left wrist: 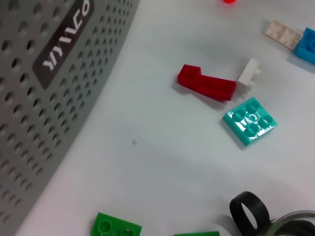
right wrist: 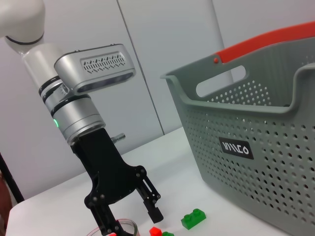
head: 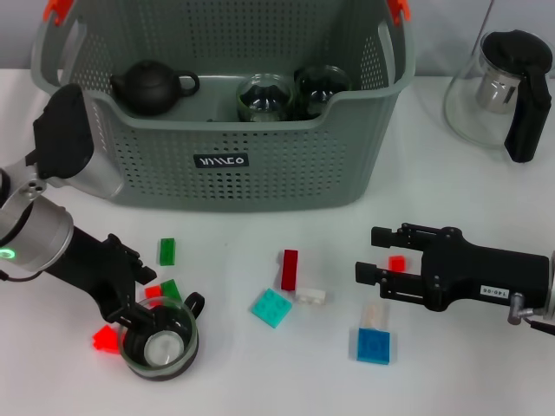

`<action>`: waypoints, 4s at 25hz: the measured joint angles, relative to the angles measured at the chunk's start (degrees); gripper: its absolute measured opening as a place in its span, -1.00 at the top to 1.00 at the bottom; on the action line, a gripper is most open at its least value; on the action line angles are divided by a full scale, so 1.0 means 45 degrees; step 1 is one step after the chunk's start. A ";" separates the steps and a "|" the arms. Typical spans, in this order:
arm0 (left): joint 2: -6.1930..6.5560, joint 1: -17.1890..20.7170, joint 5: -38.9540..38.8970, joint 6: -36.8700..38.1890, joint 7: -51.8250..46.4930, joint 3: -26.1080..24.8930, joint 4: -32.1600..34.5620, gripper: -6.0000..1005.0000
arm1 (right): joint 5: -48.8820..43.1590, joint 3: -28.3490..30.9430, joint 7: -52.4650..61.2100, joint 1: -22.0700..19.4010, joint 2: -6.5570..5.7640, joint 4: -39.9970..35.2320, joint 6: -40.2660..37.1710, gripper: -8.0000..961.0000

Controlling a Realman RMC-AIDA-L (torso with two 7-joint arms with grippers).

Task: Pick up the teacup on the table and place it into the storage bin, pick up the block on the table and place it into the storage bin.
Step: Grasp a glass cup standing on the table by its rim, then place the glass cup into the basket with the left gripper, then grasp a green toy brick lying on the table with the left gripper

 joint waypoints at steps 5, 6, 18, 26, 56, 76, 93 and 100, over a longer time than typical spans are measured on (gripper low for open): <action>-0.0010 0.0035 0.0018 -0.0042 -0.0209 0.0097 0.0045 -0.40 | 0.0000 0.0000 0.0000 0.0000 -0.0018 0.0000 0.0000 -0.49; -0.0010 0.0052 0.0021 -0.0044 -0.0251 0.0126 0.0056 -0.37 | 0.0001 0.0001 0.0000 0.0000 -0.0021 0.0000 0.0000 -0.49; -0.0046 0.0257 0.0069 -0.0280 -0.0772 0.0673 0.0246 0.07 | 0.0000 0.0000 0.0000 -0.0007 -0.0020 0.0000 -0.0005 -0.48; -0.0023 0.0138 0.0370 -0.0406 -0.1326 0.0641 0.0201 0.20 | 0.0001 0.0001 0.0000 -0.0039 -0.0020 0.0000 -0.0007 -0.48; 0.1536 -0.1959 -0.6386 0.3850 -0.0778 -0.4978 0.0127 0.89 | 0.0002 -0.0117 0.0000 0.0000 0.0015 -0.0001 -0.0008 -0.49; 0.1102 -0.3780 -0.2574 -0.9617 -0.4124 0.0346 -0.3436 0.87 | 0.0000 -0.0117 0.0001 0.0096 0.0114 -0.0001 -0.0089 -0.49; 0.0073 -0.3870 0.0099 -1.0694 -0.5841 0.0827 -0.3087 0.62 | 0.0000 -0.0083 0.0000 0.0070 0.0114 -0.0002 -0.0117 -0.49; 0.0269 -0.2142 -0.4008 -0.6671 -0.5434 -0.0719 0.0605 0.00 | 0.0002 -0.0104 0.0000 0.0032 0.0097 -0.0001 -0.0127 -0.49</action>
